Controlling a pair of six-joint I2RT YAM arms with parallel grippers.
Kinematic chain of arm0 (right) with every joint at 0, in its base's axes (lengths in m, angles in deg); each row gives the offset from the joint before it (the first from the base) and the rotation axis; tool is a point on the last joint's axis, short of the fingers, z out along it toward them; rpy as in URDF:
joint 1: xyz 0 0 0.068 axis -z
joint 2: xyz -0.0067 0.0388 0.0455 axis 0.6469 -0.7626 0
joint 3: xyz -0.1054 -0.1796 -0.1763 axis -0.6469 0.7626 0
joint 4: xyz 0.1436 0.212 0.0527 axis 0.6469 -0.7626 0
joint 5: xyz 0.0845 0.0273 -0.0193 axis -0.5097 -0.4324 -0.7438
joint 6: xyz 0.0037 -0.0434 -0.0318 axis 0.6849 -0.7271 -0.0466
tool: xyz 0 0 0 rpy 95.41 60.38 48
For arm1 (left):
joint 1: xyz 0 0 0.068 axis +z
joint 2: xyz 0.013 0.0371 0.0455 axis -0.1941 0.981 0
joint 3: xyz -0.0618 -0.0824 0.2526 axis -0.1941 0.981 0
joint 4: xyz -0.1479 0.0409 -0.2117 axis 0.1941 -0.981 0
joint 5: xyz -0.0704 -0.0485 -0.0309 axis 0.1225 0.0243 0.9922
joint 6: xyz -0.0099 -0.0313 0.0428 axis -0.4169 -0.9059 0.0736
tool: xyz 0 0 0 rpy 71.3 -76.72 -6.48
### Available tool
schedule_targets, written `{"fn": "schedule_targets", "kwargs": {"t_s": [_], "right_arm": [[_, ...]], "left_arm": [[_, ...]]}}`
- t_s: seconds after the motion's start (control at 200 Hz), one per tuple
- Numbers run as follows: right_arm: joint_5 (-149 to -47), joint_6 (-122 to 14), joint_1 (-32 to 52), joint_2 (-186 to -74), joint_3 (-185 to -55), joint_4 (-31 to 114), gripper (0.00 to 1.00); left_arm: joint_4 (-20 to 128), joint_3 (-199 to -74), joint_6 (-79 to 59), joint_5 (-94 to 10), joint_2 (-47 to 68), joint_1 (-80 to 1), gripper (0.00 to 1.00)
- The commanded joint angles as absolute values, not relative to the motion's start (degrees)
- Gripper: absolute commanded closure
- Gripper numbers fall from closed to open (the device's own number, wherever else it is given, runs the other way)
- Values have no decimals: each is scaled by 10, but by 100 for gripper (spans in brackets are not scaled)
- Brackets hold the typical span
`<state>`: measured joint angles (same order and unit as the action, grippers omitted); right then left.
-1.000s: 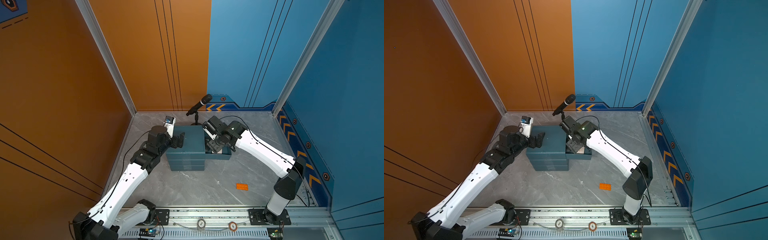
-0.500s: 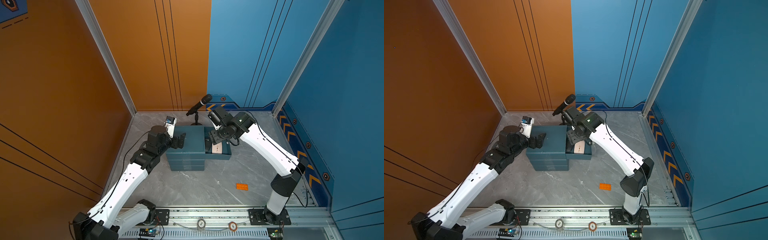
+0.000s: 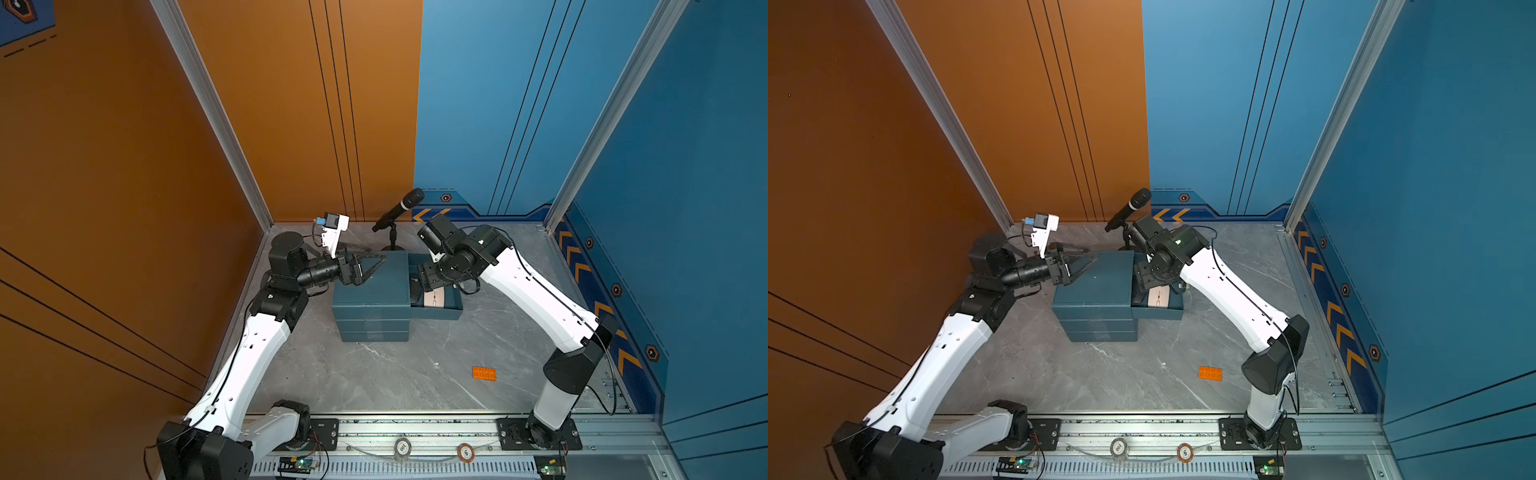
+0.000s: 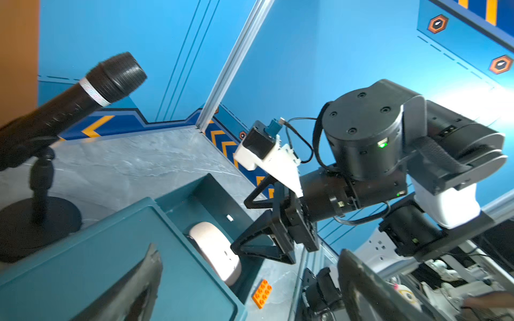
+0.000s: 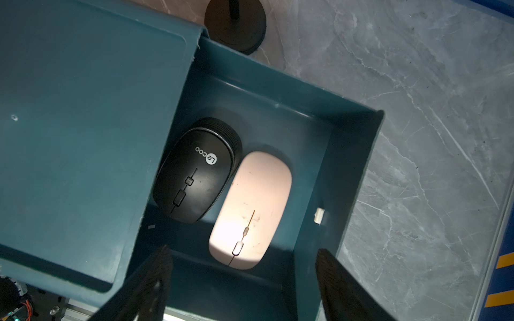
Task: Take the mice out of the drawer
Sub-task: Move the mouse to the drawer.
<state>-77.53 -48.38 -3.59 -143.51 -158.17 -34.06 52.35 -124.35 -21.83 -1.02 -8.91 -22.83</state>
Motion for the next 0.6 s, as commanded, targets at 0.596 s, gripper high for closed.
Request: {"fn": "schedule_targets", "kwargs": {"t_s": [0.596], "right_arm": [[-870, -405, 4, -1417, -1495, -331, 29]], "left_arm": [[453, -1258, -169, -69, -84, -228, 2]]}}
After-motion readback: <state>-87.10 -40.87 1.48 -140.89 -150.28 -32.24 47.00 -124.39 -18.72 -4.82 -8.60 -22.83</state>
